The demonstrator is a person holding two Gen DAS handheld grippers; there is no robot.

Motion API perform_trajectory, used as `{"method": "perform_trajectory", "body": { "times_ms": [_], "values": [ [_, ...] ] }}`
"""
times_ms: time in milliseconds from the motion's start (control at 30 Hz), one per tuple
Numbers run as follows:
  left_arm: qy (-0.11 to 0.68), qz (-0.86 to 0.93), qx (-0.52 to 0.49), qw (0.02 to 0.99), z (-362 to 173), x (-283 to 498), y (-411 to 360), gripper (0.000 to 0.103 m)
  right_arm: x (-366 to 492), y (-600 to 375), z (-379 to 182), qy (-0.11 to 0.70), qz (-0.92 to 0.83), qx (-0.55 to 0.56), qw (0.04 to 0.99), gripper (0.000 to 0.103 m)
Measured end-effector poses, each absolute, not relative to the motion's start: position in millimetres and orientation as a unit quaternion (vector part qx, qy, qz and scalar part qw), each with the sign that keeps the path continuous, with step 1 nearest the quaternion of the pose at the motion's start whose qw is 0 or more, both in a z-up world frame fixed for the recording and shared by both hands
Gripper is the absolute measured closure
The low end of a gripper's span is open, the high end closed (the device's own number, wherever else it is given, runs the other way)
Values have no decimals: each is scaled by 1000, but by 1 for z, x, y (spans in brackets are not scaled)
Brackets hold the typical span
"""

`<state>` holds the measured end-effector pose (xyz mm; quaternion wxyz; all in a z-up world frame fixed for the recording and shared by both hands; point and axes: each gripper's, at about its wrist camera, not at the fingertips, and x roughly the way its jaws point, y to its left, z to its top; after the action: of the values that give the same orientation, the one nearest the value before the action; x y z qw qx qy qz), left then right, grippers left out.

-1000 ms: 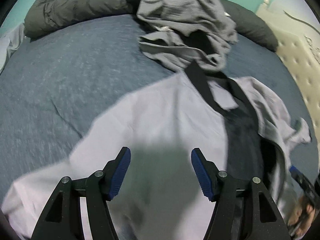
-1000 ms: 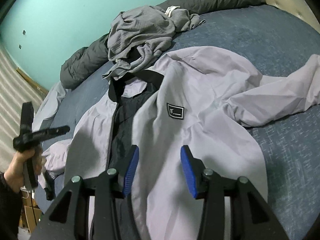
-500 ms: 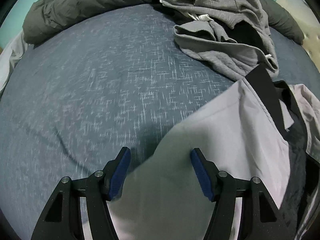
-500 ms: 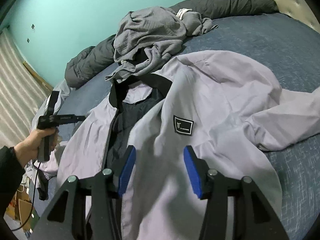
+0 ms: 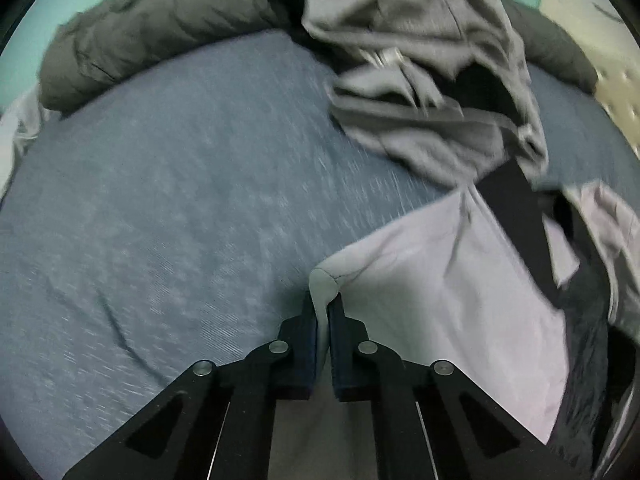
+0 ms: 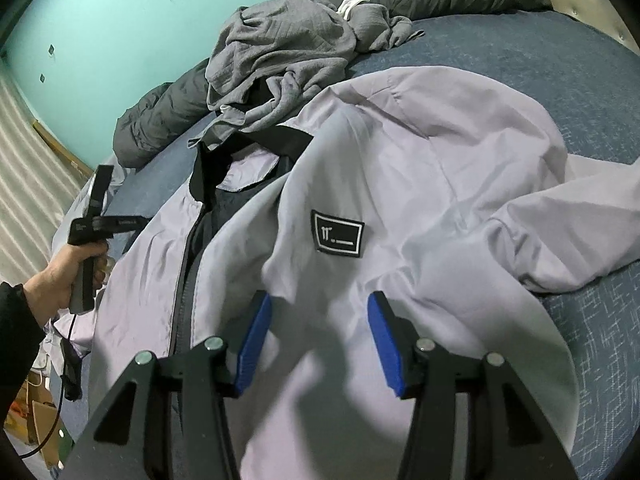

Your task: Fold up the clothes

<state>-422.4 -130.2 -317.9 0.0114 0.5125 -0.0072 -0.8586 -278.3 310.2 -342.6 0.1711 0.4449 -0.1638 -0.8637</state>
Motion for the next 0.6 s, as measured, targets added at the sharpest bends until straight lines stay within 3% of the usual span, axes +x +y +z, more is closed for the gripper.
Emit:
{"method": "perform_trajectory", "body": {
  "times_ms": [267,433,467,533,600],
  "values": [
    [-5,-865,494,82,-290,-445,-174,99,-279,314,-333,-162,-870,432,174,52],
    [4,-850,517,96,-312,-458,-187,93,-280,314,-329,-163,-872,426,178,52],
    [-2,-850,517,98,-316,-457,-185,90,-280,313,-329,-163,-871,427,179,52],
    [-8,-853,511,106,-315,-451,-181,55,-281,311,-329,-163,-871,428,180,52],
    [-5,-861,498,102,-306,-439,-176,53,-282,311,-329,-163,-870,429,180,52]
  ]
}}
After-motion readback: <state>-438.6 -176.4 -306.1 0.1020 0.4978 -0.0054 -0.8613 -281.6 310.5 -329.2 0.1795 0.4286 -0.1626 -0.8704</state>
